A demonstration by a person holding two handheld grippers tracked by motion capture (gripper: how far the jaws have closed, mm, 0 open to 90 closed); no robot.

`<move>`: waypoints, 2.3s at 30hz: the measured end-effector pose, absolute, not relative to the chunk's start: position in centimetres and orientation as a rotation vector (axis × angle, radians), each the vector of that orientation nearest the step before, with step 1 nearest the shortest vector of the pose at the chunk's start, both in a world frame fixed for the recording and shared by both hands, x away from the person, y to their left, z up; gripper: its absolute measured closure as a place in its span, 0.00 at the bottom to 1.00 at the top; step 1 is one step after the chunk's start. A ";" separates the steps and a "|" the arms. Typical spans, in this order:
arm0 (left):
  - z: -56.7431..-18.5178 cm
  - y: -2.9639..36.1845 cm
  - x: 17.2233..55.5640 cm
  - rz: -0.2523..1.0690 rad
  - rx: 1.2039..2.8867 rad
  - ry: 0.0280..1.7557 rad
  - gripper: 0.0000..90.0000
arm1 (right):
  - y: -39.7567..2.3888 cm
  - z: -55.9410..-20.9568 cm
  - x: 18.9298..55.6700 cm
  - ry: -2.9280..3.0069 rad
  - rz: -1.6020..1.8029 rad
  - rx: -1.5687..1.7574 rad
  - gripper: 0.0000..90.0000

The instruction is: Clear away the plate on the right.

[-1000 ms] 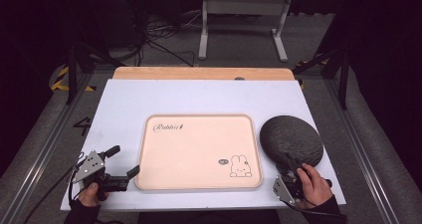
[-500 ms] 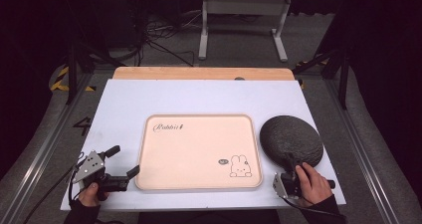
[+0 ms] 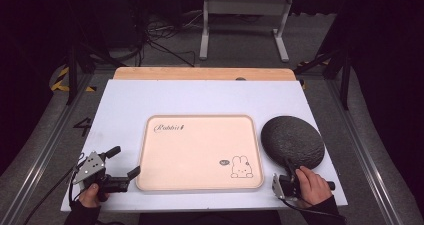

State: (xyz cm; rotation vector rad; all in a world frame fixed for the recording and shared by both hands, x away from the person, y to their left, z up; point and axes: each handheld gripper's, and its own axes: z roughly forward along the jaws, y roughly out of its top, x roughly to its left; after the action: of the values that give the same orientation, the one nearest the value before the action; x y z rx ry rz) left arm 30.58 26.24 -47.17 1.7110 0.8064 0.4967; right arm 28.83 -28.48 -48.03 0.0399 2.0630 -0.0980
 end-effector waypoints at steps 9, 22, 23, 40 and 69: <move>-47.2 26.3 30.6 0.497 1.709 0.806 0.00 | -28.1 -47.9 28.8 2.045 -0.116 0.056 0.91; -47.2 26.3 30.6 0.497 1.709 0.806 0.00 | -28.2 -47.0 28.7 2.019 -0.078 0.095 0.95; -47.2 26.3 30.6 0.497 1.709 0.806 0.00 | -28.2 -46.9 28.7 2.022 -0.085 0.094 0.95; -47.2 26.3 30.6 0.496 1.708 0.807 0.00 | -28.3 -45.1 27.9 2.000 -0.021 0.104 0.95; -47.2 26.3 30.6 0.496 1.714 0.812 0.00 | -27.6 -41.6 26.3 1.915 0.044 -0.035 0.95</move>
State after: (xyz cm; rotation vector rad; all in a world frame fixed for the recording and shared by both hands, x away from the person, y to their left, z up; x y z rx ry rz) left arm 30.64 26.29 -47.15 1.7137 0.8124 0.4963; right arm 26.26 -27.60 -41.58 -0.0350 1.9146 0.0439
